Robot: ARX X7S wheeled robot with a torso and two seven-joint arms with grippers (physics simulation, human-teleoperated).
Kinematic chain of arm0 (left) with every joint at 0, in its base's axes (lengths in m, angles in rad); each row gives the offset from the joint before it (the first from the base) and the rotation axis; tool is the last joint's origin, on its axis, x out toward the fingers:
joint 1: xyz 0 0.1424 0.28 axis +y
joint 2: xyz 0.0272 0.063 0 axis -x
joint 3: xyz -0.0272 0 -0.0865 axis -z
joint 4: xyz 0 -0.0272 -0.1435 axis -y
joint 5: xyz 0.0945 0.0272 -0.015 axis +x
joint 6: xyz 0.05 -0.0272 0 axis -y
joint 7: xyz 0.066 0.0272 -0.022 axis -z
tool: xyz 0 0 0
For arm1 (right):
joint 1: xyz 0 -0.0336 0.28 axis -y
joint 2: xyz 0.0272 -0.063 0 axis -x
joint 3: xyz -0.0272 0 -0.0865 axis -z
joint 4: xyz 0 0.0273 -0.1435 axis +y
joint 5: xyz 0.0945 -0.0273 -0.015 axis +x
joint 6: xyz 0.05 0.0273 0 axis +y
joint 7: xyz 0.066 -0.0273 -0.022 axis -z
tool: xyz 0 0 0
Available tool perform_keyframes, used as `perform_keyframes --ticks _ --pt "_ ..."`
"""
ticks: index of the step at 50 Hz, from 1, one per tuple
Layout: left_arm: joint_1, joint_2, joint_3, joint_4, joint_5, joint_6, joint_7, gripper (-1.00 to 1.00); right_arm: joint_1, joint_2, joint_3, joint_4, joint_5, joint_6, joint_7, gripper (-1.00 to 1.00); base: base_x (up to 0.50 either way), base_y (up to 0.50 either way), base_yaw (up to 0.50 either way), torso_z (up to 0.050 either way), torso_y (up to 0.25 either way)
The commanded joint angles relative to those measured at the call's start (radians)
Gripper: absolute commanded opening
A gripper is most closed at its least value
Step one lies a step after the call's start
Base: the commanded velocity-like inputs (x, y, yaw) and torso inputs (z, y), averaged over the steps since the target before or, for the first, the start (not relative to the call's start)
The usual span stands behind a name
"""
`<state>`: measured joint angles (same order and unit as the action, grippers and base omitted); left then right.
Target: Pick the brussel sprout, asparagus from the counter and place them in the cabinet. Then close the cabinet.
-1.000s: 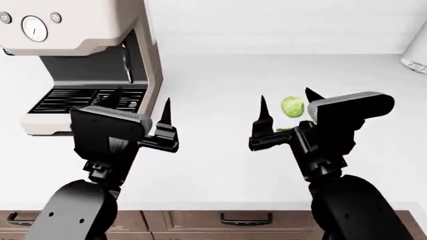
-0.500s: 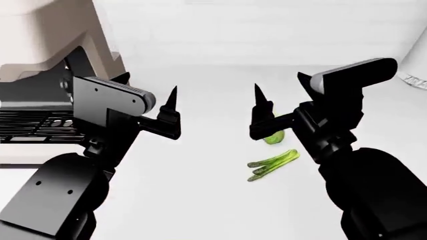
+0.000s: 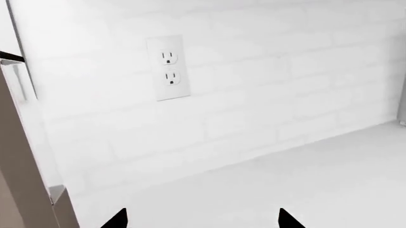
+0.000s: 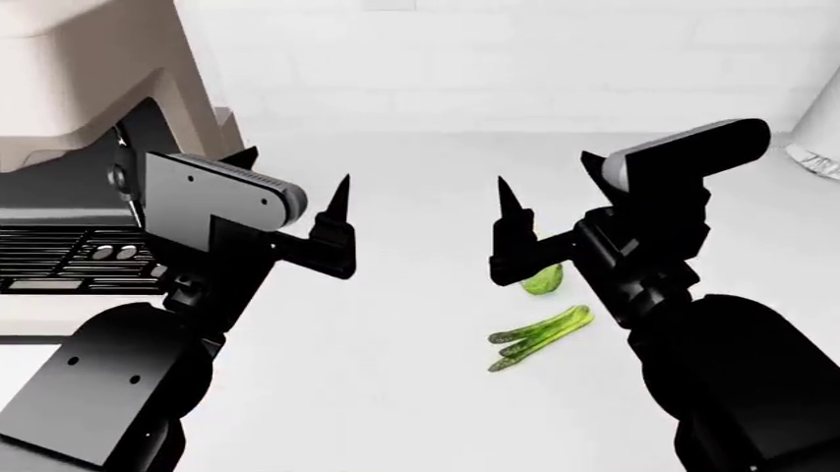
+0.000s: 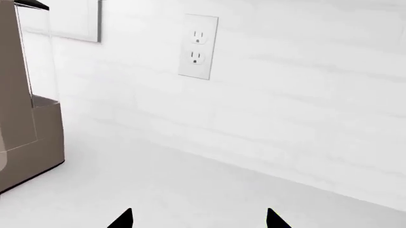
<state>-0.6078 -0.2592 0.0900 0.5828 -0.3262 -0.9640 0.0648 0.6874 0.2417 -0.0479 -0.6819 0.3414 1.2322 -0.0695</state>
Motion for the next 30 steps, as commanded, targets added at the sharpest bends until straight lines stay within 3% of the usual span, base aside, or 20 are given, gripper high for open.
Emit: perform_keyframes --ticks 1,23,30 --pt "-0.003 -0.006 0.004 0.004 -0.008 -0.01 -0.003 1.0 0.02 0.008 0.004 0.005 0.004 0.029 0.012 1.0 0.0 0.0 0.0 0.0 0.0" --pt "0.007 -0.013 0.012 0.005 -0.018 -0.007 -0.01 1.0 0.038 0.018 0.022 0.017 0.019 0.07 0.023 1.0 0.08 0.0 0.0 0.0 0.0" --pt "0.01 -0.017 0.019 0.001 -0.019 -0.005 -0.01 1.0 0.065 0.033 0.077 0.061 0.055 0.154 -0.004 1.0 0.0 0.0 0.0 0.0 0.0"
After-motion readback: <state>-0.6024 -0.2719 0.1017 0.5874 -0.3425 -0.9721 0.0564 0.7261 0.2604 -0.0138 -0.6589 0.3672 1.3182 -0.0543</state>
